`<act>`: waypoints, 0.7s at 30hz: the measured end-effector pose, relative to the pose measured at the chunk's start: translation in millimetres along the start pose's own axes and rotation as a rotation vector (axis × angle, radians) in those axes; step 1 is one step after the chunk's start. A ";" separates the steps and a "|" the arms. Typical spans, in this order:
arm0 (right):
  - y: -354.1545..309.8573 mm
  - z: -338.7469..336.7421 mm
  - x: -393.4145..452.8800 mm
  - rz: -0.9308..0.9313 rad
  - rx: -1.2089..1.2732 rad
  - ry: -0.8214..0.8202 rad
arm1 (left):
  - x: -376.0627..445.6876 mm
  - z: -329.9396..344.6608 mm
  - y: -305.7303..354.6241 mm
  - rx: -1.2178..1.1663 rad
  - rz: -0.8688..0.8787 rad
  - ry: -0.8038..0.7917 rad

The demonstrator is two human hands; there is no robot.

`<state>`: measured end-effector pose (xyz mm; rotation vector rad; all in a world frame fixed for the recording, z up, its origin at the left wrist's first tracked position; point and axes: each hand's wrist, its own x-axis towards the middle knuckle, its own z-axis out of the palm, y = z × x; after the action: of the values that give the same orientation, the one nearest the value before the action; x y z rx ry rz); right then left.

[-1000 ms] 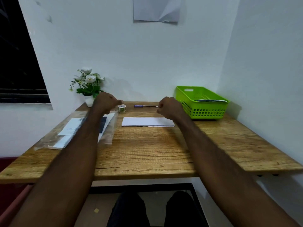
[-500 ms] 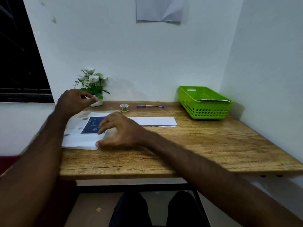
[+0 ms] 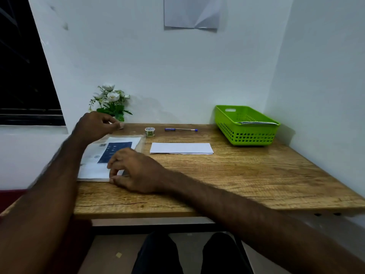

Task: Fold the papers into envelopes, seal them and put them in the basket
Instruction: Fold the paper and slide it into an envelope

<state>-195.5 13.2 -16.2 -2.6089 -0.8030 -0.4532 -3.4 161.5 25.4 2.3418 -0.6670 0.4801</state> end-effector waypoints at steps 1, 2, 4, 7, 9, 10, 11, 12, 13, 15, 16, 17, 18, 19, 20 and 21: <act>-1.3 -0.4 -1.3 -0.002 -0.003 0.019 | 0.6 -0.3 -1.2 -0.007 -0.004 0.001; -3.1 -1.3 -3.0 0.000 0.007 0.044 | 0.9 -0.8 -2.2 -0.017 -0.010 -0.003; -6.3 -5.4 -6.6 0.002 0.031 0.107 | 1.8 -1.5 -4.2 -0.036 -0.018 -0.022; -9.7 -11.5 -11.3 -0.021 -0.007 0.208 | 3.4 0.6 -5.7 -0.031 0.004 -0.051; -11.5 -13.6 -14.7 -0.039 -0.064 0.267 | 4.0 2.8 -5.9 -0.021 0.012 -0.054; -12.3 -14.5 -16.1 -0.051 -0.096 0.302 | 3.8 3.2 -5.5 -0.020 0.012 -0.054; -13.4 -15.4 -17.6 -0.067 -0.131 0.342 | 4.4 3.6 -5.8 -0.026 0.012 -0.055; -14.5 -16.4 -18.9 -0.089 -0.162 0.387 | 4.6 3.7 -6.1 -0.029 0.006 -0.057; -15.6 -17.5 -20.0 -0.117 -0.187 0.435 | 4.7 4.1 -7.1 -0.039 0.009 -0.055; -18.0 -18.8 -21.0 -0.168 -0.209 0.520 | 3.6 3.2 -7.6 -0.042 0.011 -0.064; -19.3 -18.7 -21.7 -0.187 -0.204 0.544 | 2.4 3.1 -6.4 -0.047 0.009 -0.066; -20.4 -19.0 -22.2 -0.202 -0.193 0.556 | 3.4 3.5 -7.3 -0.056 0.011 -0.071; -21.3 -19.2 -22.8 -0.211 -0.181 0.561 | 3.6 3.5 -6.6 -0.063 0.008 -0.078; -22.3 -19.5 -23.6 -0.215 -0.169 0.563 | 4.6 4.0 -6.4 -0.073 0.005 -0.085; -24.0 -19.6 -24.2 -0.212 -0.153 0.565 | 4.4 3.4 -5.0 -0.085 0.003 -0.091; -26.2 -19.8 -24.9 -0.202 -0.131 0.570 | 4.6 4.0 -5.1 -0.091 0.008 -0.097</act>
<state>-234.3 13.0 -2.3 -2.3174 -0.8504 -1.2704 3.9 160.6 22.3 2.2883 -0.7288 0.3346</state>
